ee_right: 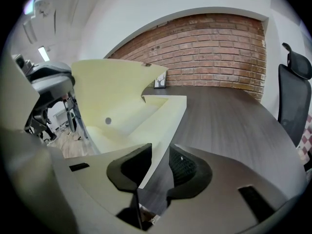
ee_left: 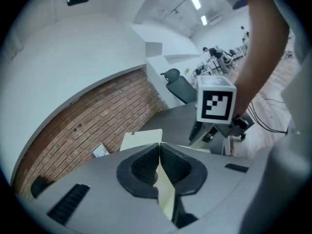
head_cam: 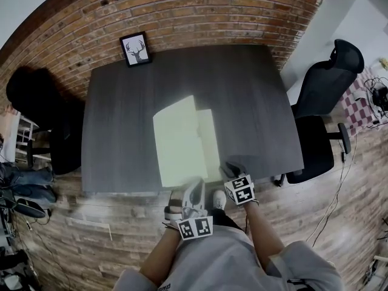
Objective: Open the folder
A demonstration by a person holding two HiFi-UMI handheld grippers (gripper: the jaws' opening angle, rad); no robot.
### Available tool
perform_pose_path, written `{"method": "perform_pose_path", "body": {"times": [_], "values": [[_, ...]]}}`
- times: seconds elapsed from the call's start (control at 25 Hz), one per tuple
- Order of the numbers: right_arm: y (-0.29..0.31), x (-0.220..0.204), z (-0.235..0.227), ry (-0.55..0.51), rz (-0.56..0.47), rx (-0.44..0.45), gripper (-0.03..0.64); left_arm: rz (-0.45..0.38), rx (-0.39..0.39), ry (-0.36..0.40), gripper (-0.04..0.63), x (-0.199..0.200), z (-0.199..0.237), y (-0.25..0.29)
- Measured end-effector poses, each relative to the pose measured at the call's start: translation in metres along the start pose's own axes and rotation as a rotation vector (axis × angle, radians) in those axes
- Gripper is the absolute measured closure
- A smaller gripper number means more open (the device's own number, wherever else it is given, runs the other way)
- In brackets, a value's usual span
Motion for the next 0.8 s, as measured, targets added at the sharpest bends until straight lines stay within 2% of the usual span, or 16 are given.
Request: {"method": "perform_pose_path", "body": {"times": [0.28,0.52,0.8], "values": [[0.001,0.000,-0.001,-0.026,0.015,-0.005,0.523,0.006,0.227,-0.210,0.592,-0.005,0.049,-0.045],[0.000,0.001,0.000,-0.037,0.023,-0.008,0.523,0.100,0.434,-0.381,0.592,-0.036,0.092,-0.081],[0.003,0.002,0.002,-0.050,0.029,-0.005,0.523,0.230,0.590,-0.541,0.592,-0.083,0.122,-0.101]]}}
Point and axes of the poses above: the fingertips, and each gripper's own axes: y forward along the fingers, z to its left, x out of its top, the point moved 10 cm from there along -y, backward along the fingers, and after that the axes turned 2 degrees about x, right-handed, at the moved point
